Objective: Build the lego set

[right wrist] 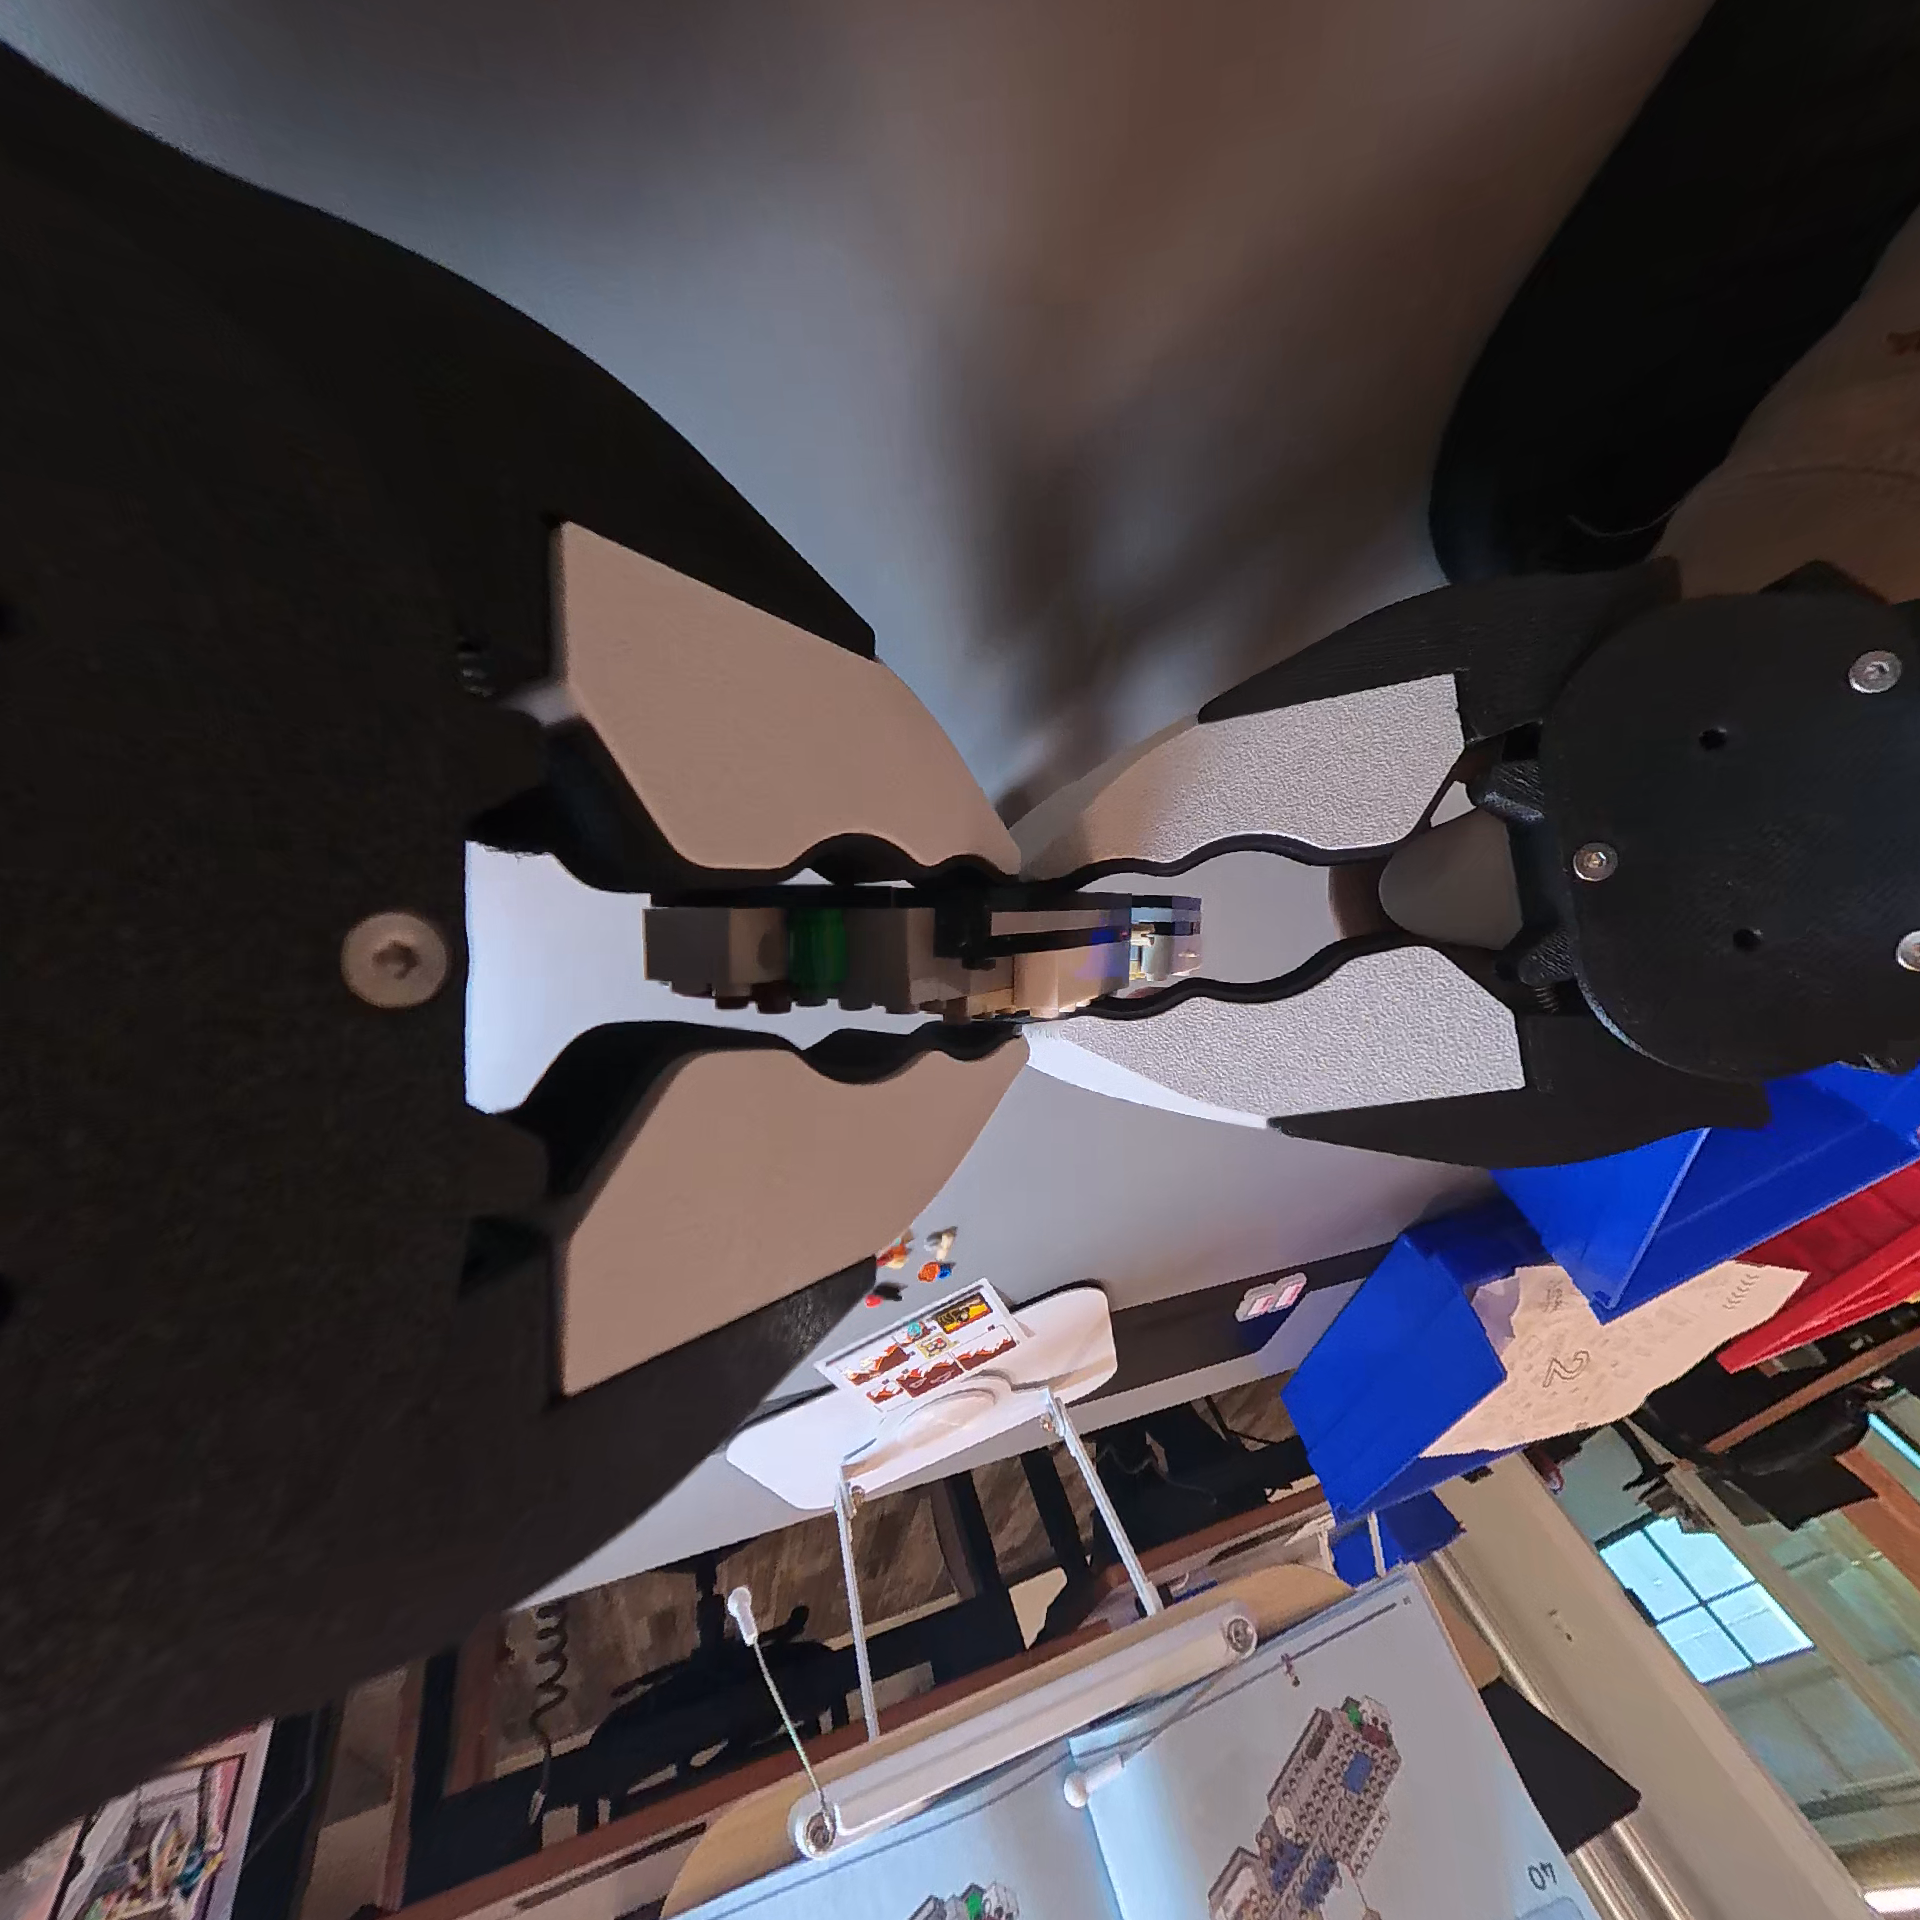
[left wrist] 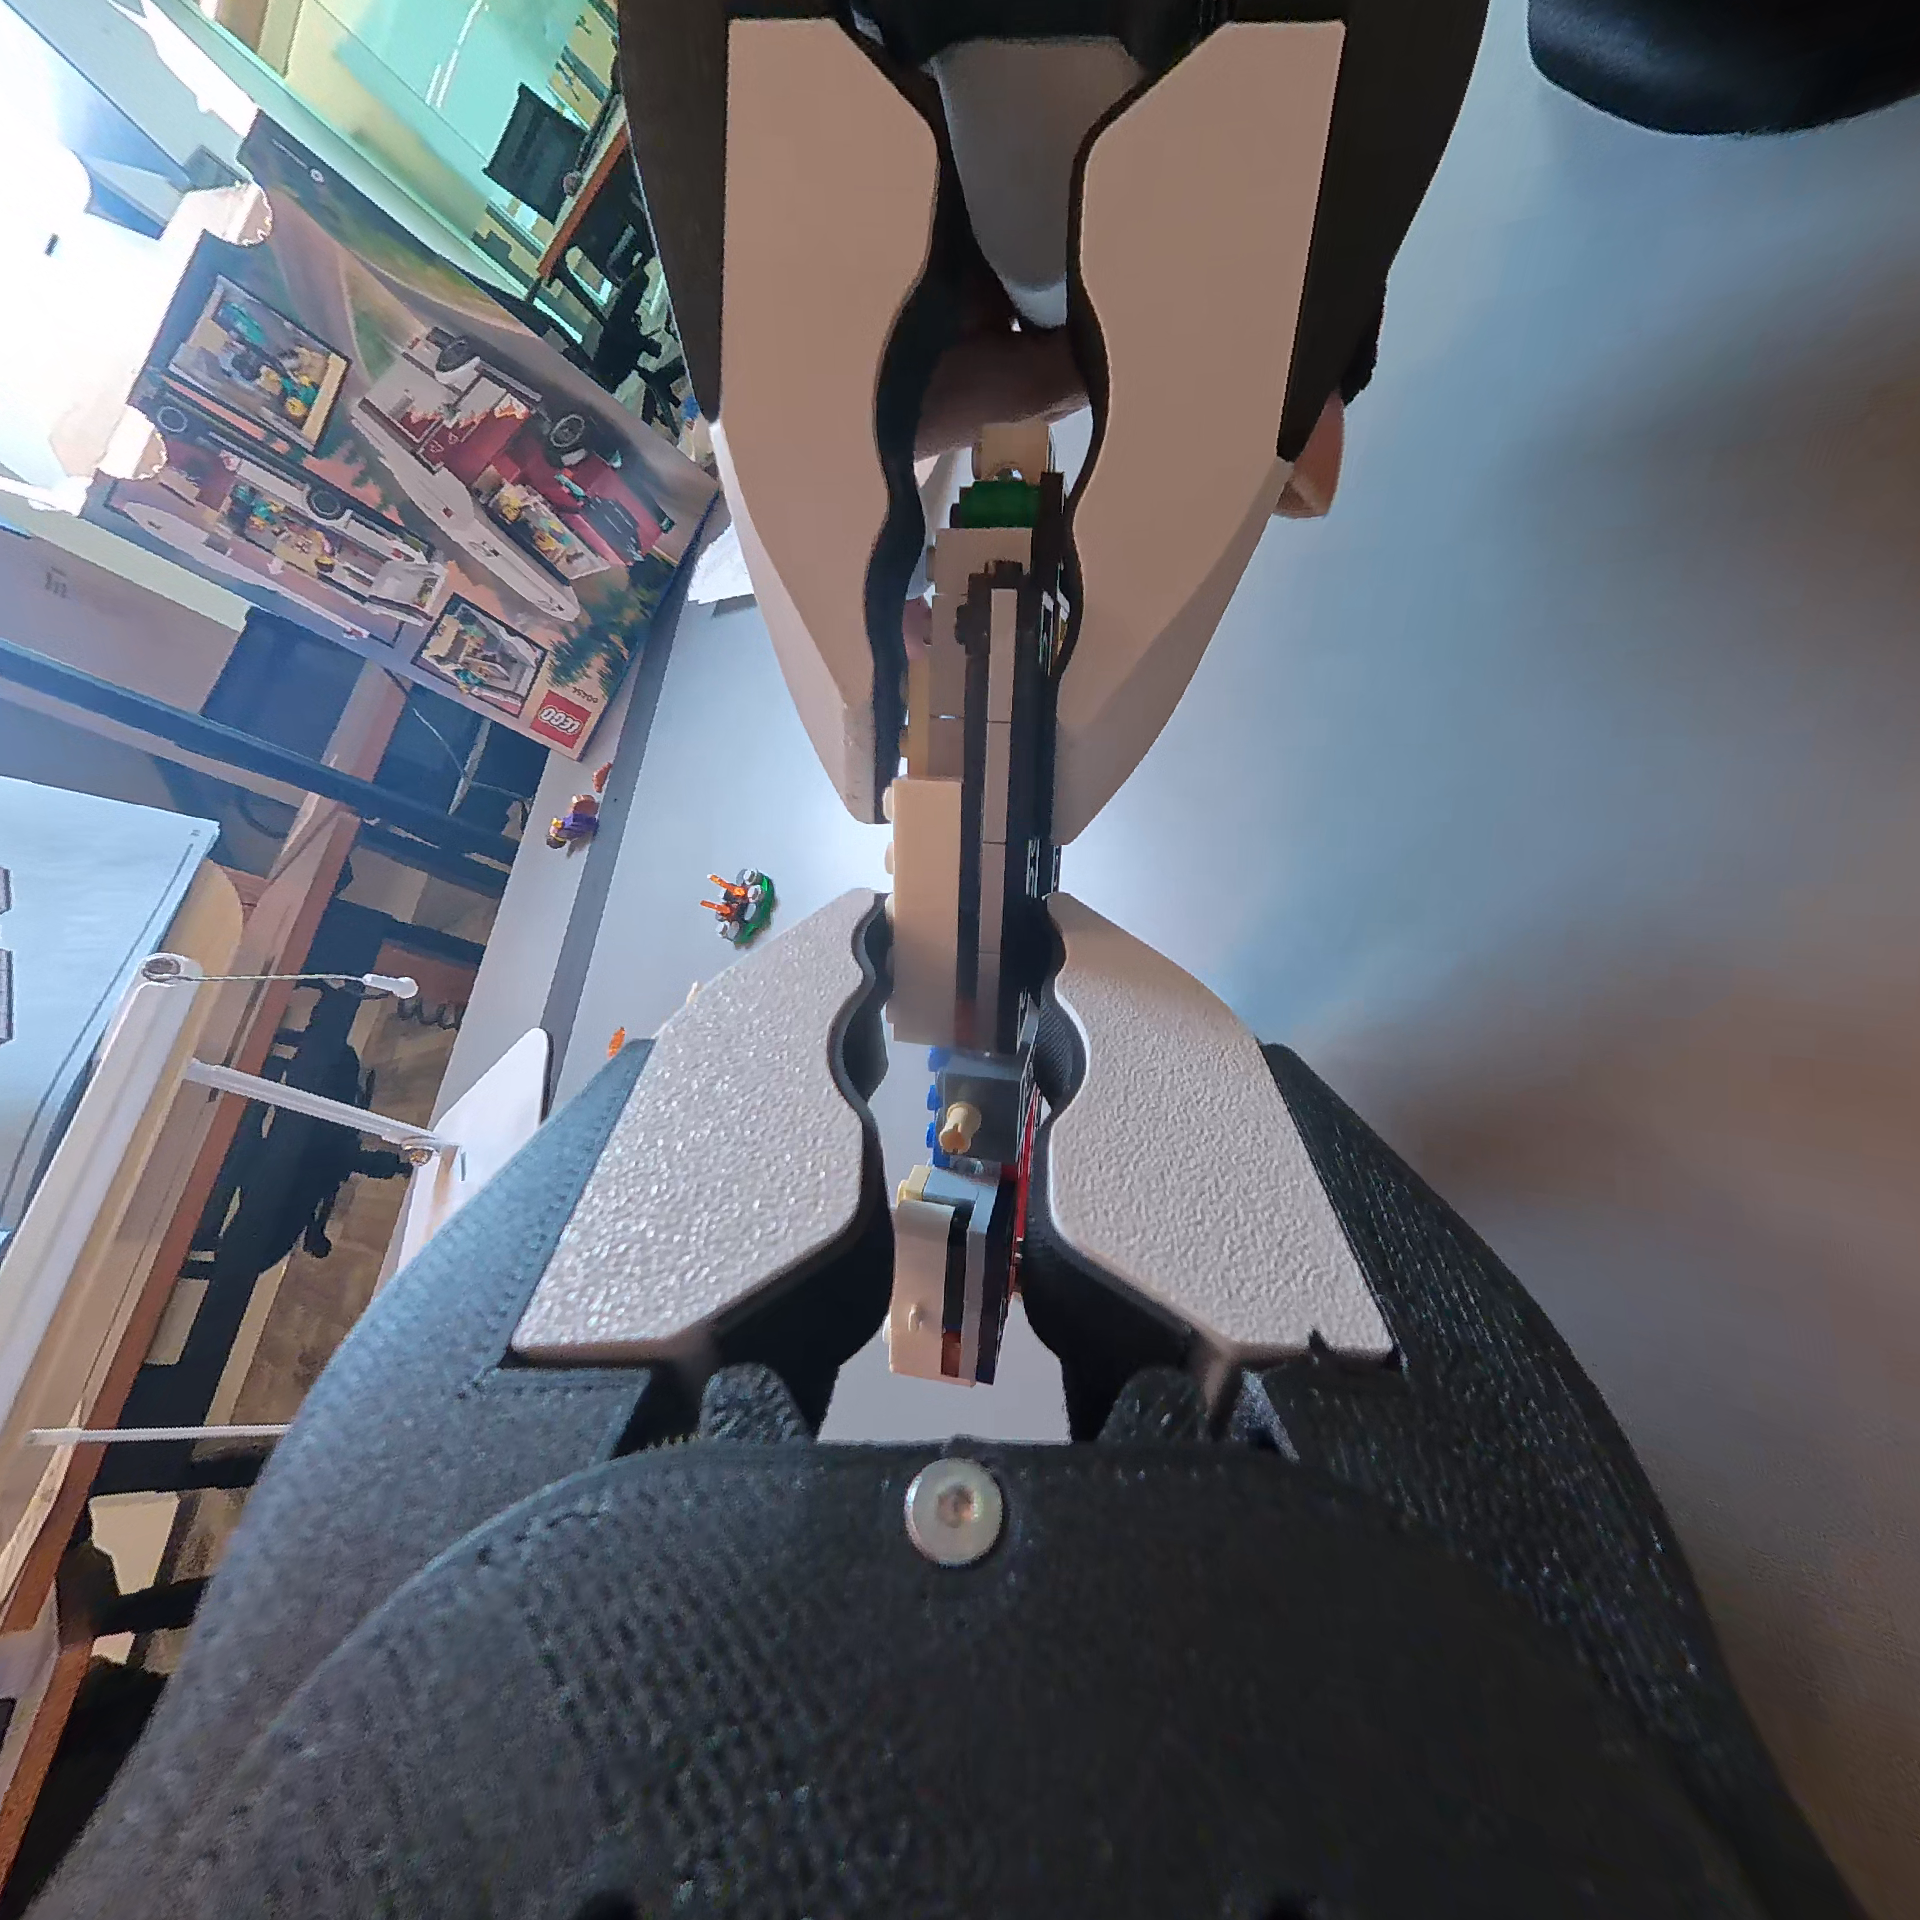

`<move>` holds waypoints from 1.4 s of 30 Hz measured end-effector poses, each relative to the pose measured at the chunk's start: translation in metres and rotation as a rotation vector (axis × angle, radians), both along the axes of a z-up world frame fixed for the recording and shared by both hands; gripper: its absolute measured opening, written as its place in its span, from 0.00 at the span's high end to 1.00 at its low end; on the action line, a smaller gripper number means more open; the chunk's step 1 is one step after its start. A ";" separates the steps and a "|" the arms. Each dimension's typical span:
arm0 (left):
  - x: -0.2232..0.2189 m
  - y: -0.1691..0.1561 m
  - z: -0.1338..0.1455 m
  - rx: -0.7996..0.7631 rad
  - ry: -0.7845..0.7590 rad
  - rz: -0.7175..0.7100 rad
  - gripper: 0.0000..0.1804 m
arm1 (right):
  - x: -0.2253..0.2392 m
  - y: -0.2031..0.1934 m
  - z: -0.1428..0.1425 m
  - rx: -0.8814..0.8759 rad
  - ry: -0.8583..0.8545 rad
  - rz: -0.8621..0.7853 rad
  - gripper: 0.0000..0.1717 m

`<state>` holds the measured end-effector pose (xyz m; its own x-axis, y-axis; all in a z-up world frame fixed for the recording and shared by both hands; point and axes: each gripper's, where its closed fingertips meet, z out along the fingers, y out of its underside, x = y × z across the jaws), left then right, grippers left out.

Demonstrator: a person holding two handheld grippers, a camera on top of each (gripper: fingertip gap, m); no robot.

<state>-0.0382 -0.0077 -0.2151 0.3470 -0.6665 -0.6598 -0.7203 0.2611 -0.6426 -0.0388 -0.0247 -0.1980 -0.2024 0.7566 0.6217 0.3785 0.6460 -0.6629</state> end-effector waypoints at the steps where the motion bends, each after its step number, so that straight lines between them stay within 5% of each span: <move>1: 0.000 0.001 0.001 0.007 -0.003 -0.001 0.86 | 0.000 0.000 0.001 0.001 0.008 -0.005 0.86; 4: -0.005 0.003 0.004 0.021 -0.032 0.003 0.86 | 0.007 0.003 0.008 -0.043 0.019 0.006 0.73; 7: -0.008 0.004 0.008 0.026 -0.066 -0.001 0.86 | 0.022 0.015 0.011 -0.076 0.031 0.014 0.72; 11: -0.001 0.001 0.012 0.050 -0.085 -0.039 0.86 | 0.027 0.020 0.004 -0.072 0.042 0.013 0.77; 13: 0.001 0.002 0.015 0.075 -0.093 -0.036 0.86 | 0.025 0.017 0.003 -0.037 0.054 0.025 0.88; 18: -0.006 0.014 0.011 0.085 -0.082 0.052 0.76 | 0.031 0.035 -0.002 0.080 -0.048 -0.111 0.88; 23: -0.004 0.007 0.016 0.020 -0.144 0.061 0.77 | 0.051 0.069 -0.013 0.352 -0.262 -0.331 0.88; 29: 0.014 0.009 -0.003 0.092 -0.016 0.057 0.76 | 0.031 0.049 -0.028 0.439 -0.325 -0.384 0.88; 32: 0.012 0.009 -0.010 0.169 0.076 0.038 0.87 | 0.023 0.035 -0.034 0.387 -0.314 -0.365 0.87; 38: 0.003 -0.005 -0.010 0.215 0.097 -0.057 0.88 | 0.024 0.003 -0.036 0.168 -0.284 -0.069 0.77; 42: 0.001 -0.006 -0.008 0.200 0.075 -0.084 0.88 | 0.036 0.024 -0.030 0.053 -0.371 0.100 0.68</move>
<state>-0.0372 -0.0135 -0.2228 0.2406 -0.5448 -0.8033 -0.7343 0.4390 -0.5177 -0.0033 -0.0012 -0.2284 -0.4921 0.6902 0.5305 0.5193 0.7218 -0.4575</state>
